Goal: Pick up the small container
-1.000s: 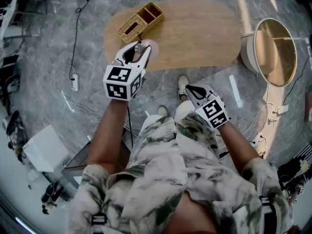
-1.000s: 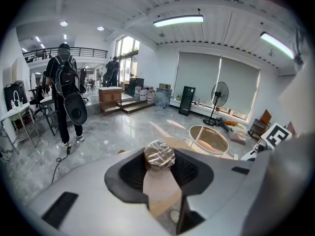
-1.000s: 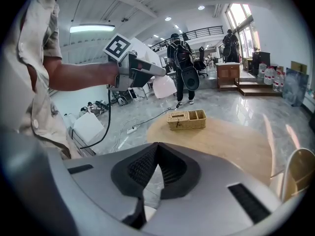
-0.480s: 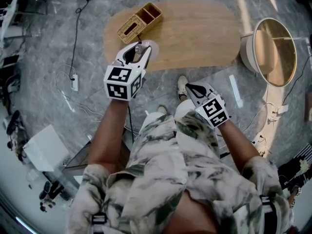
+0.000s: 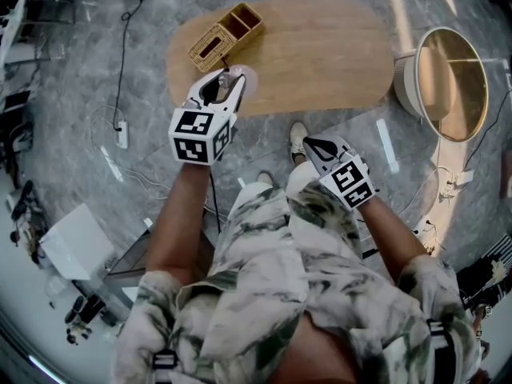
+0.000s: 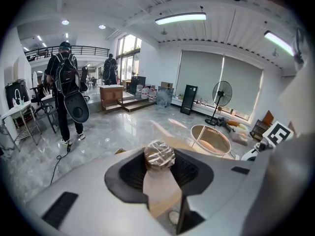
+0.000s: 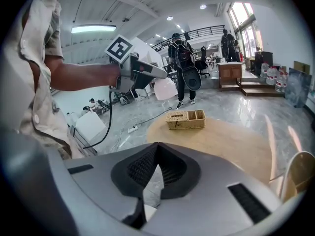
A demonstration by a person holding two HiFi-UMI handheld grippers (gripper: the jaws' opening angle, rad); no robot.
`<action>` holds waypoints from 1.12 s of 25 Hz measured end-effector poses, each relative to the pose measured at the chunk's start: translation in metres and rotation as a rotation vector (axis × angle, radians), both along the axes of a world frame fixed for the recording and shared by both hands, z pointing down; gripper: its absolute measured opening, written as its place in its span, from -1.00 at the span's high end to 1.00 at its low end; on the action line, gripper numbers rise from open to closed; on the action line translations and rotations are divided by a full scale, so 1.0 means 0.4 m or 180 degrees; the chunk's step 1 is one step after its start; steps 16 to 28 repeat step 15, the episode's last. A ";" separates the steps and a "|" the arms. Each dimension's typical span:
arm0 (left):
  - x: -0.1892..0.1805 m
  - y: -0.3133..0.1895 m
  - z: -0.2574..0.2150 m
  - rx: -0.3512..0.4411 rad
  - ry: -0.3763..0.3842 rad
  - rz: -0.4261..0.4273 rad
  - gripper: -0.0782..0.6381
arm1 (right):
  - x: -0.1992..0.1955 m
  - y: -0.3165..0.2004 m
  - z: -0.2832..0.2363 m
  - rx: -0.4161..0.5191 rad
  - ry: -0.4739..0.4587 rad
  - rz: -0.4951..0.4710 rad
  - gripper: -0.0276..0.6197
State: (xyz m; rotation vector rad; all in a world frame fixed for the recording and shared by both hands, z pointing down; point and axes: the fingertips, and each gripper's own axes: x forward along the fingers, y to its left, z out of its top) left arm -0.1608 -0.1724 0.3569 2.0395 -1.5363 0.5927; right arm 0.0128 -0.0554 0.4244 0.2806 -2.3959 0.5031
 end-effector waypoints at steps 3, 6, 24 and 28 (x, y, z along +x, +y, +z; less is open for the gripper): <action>0.010 -0.009 0.005 -0.0008 0.0007 -0.0006 0.37 | 0.011 -0.011 0.003 -0.0010 0.0010 -0.0008 0.85; 0.012 -0.024 0.014 -0.0022 0.0013 -0.0012 0.37 | 0.014 -0.031 0.009 -0.0022 0.0017 -0.0019 0.85; 0.028 -0.096 0.057 -0.0039 -0.0006 0.0024 0.37 | 0.025 -0.105 0.041 -0.0083 0.0059 -0.0036 0.85; 0.028 -0.096 0.057 -0.0039 -0.0006 0.0024 0.37 | 0.025 -0.105 0.041 -0.0083 0.0059 -0.0036 0.85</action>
